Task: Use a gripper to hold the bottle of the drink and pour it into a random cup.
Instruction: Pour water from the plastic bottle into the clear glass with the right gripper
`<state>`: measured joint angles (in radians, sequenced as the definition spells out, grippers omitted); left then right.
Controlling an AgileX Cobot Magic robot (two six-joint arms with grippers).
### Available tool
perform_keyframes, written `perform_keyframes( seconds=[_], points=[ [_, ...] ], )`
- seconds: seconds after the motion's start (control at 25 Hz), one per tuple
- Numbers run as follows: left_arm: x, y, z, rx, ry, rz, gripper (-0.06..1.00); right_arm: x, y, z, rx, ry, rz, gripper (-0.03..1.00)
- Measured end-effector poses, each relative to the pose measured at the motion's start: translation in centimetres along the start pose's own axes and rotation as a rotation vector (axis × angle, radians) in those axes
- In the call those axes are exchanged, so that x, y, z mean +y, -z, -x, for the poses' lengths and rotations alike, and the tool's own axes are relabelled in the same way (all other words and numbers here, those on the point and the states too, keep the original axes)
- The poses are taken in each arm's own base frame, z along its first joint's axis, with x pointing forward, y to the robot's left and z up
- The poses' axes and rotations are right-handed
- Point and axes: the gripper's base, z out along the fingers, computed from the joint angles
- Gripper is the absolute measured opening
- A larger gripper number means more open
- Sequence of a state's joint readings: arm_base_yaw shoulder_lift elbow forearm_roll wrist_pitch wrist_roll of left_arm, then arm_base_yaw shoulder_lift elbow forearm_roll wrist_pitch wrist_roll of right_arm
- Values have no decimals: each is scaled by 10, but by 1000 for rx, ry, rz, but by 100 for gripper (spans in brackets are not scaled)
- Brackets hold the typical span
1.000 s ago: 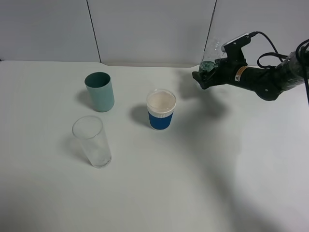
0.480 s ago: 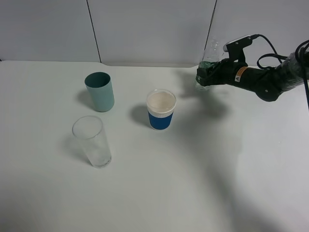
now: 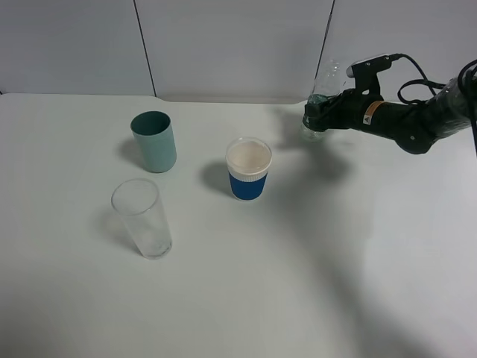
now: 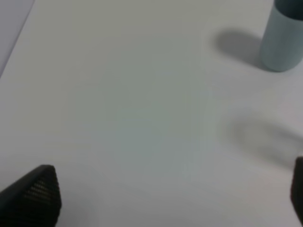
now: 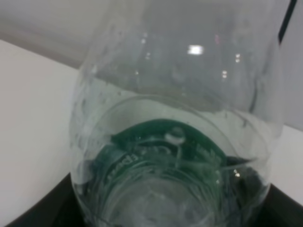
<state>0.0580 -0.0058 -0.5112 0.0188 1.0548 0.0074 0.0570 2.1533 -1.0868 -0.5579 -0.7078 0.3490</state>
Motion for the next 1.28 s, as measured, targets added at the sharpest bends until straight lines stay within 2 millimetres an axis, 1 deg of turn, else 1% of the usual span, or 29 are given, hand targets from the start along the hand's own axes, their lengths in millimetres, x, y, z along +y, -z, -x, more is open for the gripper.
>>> perform_keyframes(
  seconds=[0.12, 0.28, 0.4, 0.52, 0.68, 0.96, 1.16, 1.28],
  points=[
    [0, 0, 0, 0, 0, 0, 98, 6, 5, 16, 13, 23, -11, 54],
    [0, 0, 0, 0, 0, 0, 98, 19, 13, 40, 17, 58, -13, 54],
    [0, 0, 0, 0, 0, 0, 98, 34, 18, 53, 32, 89, -1, 54],
    [0, 0, 0, 0, 0, 0, 98, 54, 21, 65, 34, 104, 26, 54],
    [0, 0, 0, 0, 0, 0, 98, 78, 27, 79, 46, 108, 53, 54],
    [0, 0, 0, 0, 0, 0, 98, 114, 42, 97, 94, 137, 74, 54],
    [0, 0, 0, 0, 0, 0, 98, 142, 51, 106, 98, 171, 116, 54],
    [0, 0, 0, 0, 0, 0, 98, 159, 52, 111, 112, 195, 135, 54]
  ],
)
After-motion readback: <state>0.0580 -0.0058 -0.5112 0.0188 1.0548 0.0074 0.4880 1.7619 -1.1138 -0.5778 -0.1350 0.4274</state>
